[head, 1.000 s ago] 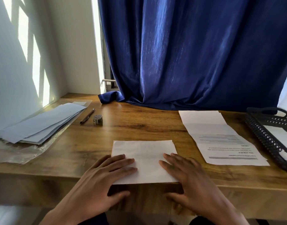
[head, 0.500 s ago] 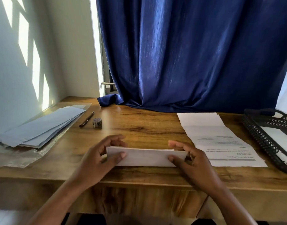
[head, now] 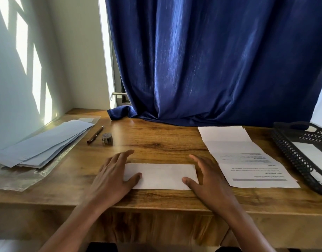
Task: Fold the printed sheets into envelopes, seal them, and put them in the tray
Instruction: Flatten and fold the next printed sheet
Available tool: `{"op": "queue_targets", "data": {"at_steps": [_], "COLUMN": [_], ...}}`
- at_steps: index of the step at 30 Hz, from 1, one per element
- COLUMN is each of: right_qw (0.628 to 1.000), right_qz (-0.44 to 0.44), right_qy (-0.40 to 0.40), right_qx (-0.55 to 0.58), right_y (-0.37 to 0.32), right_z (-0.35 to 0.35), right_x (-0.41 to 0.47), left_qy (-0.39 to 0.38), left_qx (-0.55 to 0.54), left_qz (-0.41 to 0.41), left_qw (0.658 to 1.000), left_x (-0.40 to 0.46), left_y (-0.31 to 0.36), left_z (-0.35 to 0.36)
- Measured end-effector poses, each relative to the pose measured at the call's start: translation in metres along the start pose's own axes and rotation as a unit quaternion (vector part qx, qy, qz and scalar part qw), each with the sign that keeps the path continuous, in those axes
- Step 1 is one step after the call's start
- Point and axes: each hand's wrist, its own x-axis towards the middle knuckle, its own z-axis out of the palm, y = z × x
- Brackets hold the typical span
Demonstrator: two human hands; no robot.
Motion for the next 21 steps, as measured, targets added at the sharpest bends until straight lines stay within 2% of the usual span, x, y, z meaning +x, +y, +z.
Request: {"op": "queue_targets", "data": {"at_steps": [3,6,10,17,21], "right_qw": [0.999,0.991,0.979,0.966,0.964], "right_qz": [-0.011,-0.067,-0.138,-0.127,-0.117], "right_qy": [0.010,0.036,-0.026,-0.145,-0.173], "right_qx": [-0.048,-0.112,-0.147,-0.172,-0.166], "right_y": [-0.008,-0.023,-0.048,-0.057,-0.052], "right_z": [-0.002,0.002,0.016,0.038,0.040], "right_x": [-0.003,-0.006,-0.002,0.008,0.010], "left_qy": [0.003,-0.025,-0.076,-0.155,-0.170], "left_qx": [0.028,0.132,0.175,0.164,0.172], "left_qz": [0.048,0.111,0.156,0.122,0.119], "left_qw": [0.998,0.985,0.969,0.966,0.963], "left_x": [-0.003,-0.006,-0.009,-0.005,-0.001], "left_y": [0.006,0.018,0.036,0.036,0.033], "left_z": [-0.001,0.001,0.011,0.020,0.022]}}
